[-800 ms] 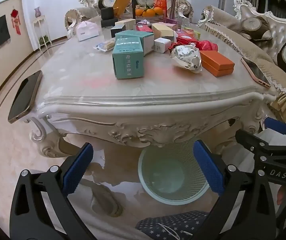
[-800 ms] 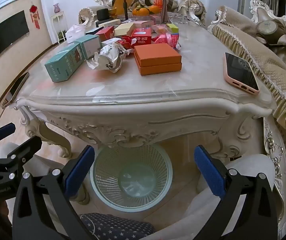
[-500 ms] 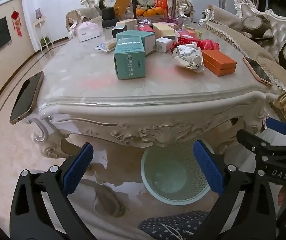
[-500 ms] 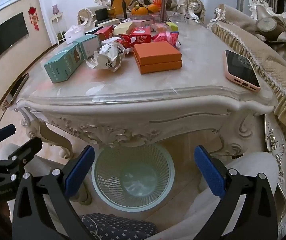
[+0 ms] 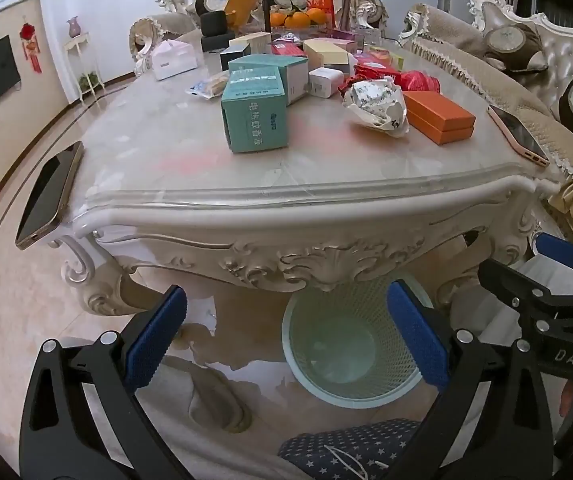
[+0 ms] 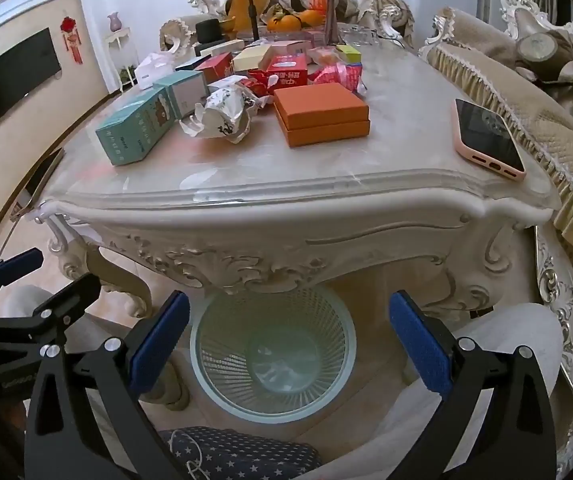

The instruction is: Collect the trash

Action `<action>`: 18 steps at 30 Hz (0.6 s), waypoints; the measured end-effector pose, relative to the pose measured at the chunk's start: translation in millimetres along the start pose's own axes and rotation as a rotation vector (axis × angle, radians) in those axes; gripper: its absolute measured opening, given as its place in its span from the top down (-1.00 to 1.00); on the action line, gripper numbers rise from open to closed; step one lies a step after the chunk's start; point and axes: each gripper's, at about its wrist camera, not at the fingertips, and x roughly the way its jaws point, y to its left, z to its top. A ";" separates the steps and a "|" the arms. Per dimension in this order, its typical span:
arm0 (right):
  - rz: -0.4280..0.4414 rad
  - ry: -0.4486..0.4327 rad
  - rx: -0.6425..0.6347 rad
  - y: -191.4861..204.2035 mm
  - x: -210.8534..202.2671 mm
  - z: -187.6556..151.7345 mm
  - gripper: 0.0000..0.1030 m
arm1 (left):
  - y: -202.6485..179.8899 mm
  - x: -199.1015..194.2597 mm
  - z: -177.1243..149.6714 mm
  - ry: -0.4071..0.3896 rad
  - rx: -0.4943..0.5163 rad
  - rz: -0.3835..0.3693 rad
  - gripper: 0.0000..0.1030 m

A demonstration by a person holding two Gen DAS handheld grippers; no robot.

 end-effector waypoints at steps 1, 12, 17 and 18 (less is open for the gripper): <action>0.002 0.000 0.000 0.0 -0.3 -0.1 -0.86 | -0.2 -0.4 -0.2 0.000 0.002 0.000 -0.88; 0.009 -0.011 0.004 -1.0 -4.3 -3.7 -0.86 | -2.4 -4.1 -0.1 -0.002 0.010 0.012 -0.88; 0.011 -0.005 0.012 -1.7 -2.5 -3.6 -0.86 | -6.1 0.5 1.7 0.006 0.016 0.011 -0.88; 0.013 -0.008 0.009 -0.5 -3.2 -4.1 -0.86 | -5.6 0.5 1.7 0.005 0.014 0.012 -0.88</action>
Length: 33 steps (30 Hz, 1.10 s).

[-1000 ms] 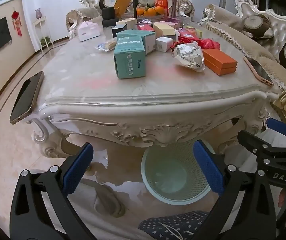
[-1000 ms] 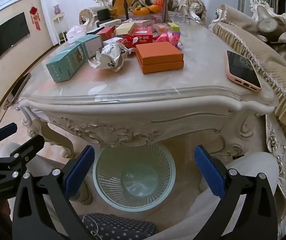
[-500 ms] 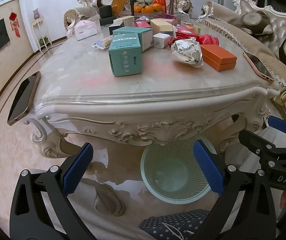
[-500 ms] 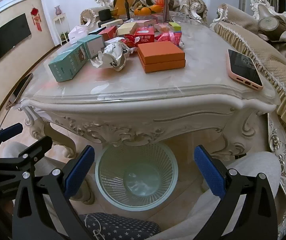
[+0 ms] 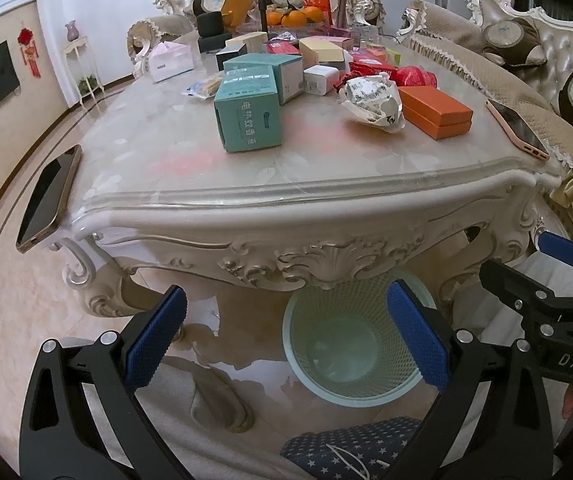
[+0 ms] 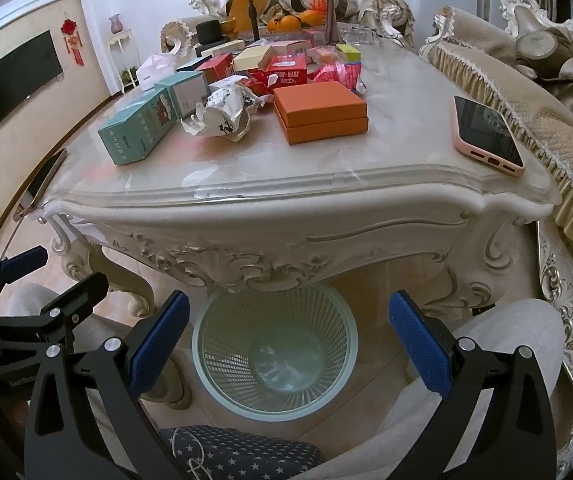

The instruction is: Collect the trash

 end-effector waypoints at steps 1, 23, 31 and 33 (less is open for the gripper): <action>0.001 -0.001 -0.002 0.2 -0.4 0.0 -0.86 | 0.4 -0.2 0.1 -0.002 -0.002 0.001 -0.88; 0.000 -0.005 -0.007 1.0 -0.5 -0.7 -0.86 | -0.7 1.0 -4.3 0.000 -0.006 -0.002 -0.88; 0.001 -0.012 -0.006 -0.5 -1.0 -1.1 -0.86 | -1.4 4.6 -0.6 0.002 -0.008 0.001 -0.88; -0.001 -0.012 0.000 -0.9 -1.1 -0.9 -0.86 | -0.8 1.7 -3.0 0.001 -0.001 -0.002 -0.88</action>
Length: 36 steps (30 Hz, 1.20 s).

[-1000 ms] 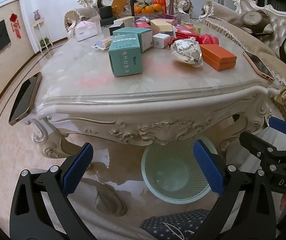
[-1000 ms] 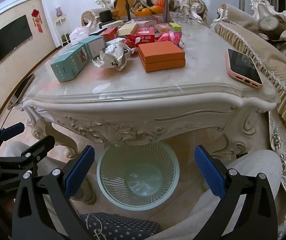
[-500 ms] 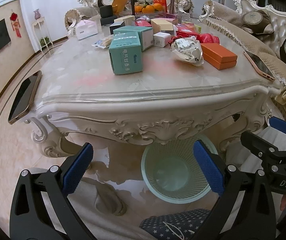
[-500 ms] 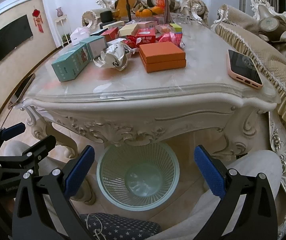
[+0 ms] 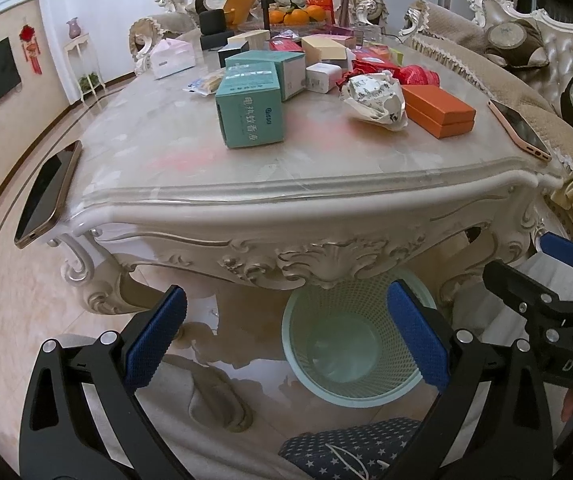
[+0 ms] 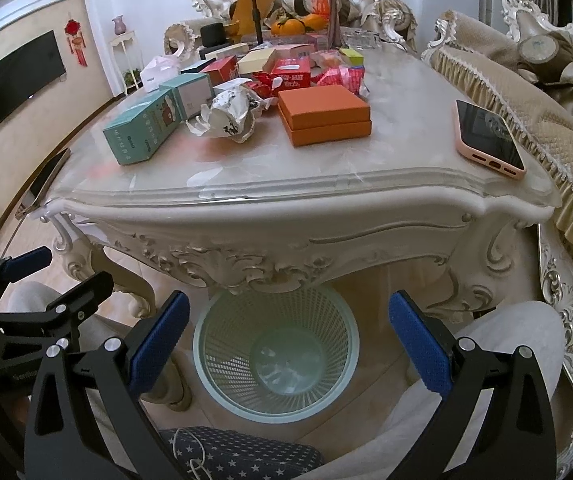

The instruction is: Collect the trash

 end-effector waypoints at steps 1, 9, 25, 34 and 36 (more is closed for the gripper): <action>0.000 -0.001 0.001 0.0 -0.8 -0.2 -0.86 | -0.5 -0.4 -0.1 -0.001 0.003 0.001 -0.88; 0.005 -0.004 -0.009 1.2 -2.0 -0.9 -0.86 | -1.7 -0.5 -0.6 -0.004 0.003 0.007 -0.88; 0.025 -0.190 -0.064 -7.8 -19.6 27.6 -0.86 | 8.4 -10.6 11.7 -0.160 -0.023 0.081 -0.88; 0.025 -0.208 -0.076 -36.3 22.8 101.6 -0.86 | 23.9 29.9 87.2 -0.241 -0.105 0.122 -0.88; 0.010 -0.194 -0.096 -38.9 34.4 106.6 -0.86 | 21.8 42.9 101.7 -0.230 -0.101 0.125 -0.88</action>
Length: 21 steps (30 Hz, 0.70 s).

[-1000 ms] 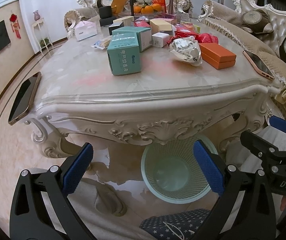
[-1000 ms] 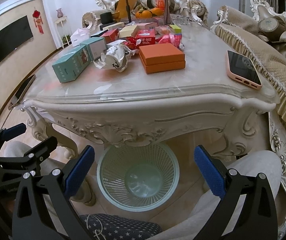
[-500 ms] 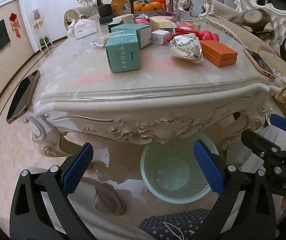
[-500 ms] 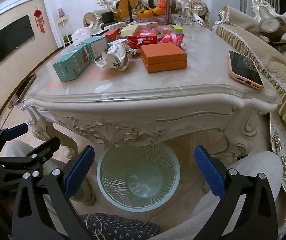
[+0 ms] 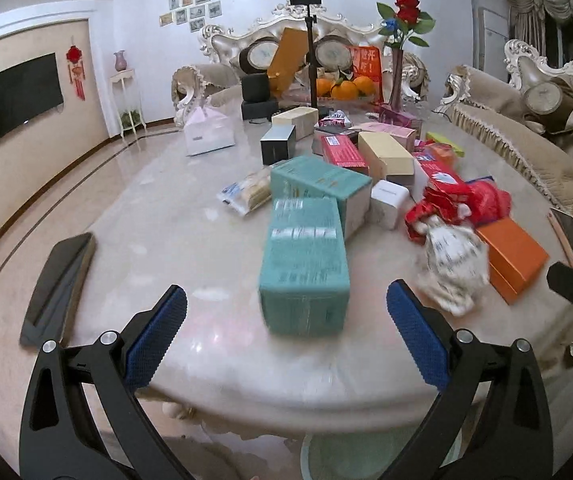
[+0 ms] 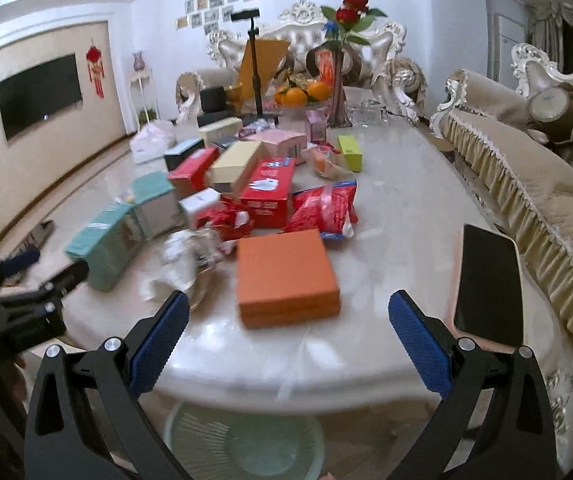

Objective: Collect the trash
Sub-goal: 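Grasp the teal box with the left tool while the right tool grasps the orange box, then carry both boxes over the wastebasket and open both tools to drop them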

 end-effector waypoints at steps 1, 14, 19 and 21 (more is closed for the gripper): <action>-0.007 0.007 -0.021 -0.3 7.4 2.1 -0.86 | -1.0 7.0 2.5 0.011 0.001 -0.002 -0.88; 0.022 0.112 -0.104 2.6 60.9 1.2 -0.84 | 3.0 62.3 6.5 0.121 -0.017 -0.037 -0.88; 0.041 0.106 -0.081 -0.1 54.1 2.0 -0.32 | 5.7 61.6 7.9 0.118 -0.014 -0.057 0.09; 0.054 0.116 -0.054 -2.4 50.1 1.4 -0.31 | 14.2 57.4 7.5 0.110 -0.054 -0.085 0.09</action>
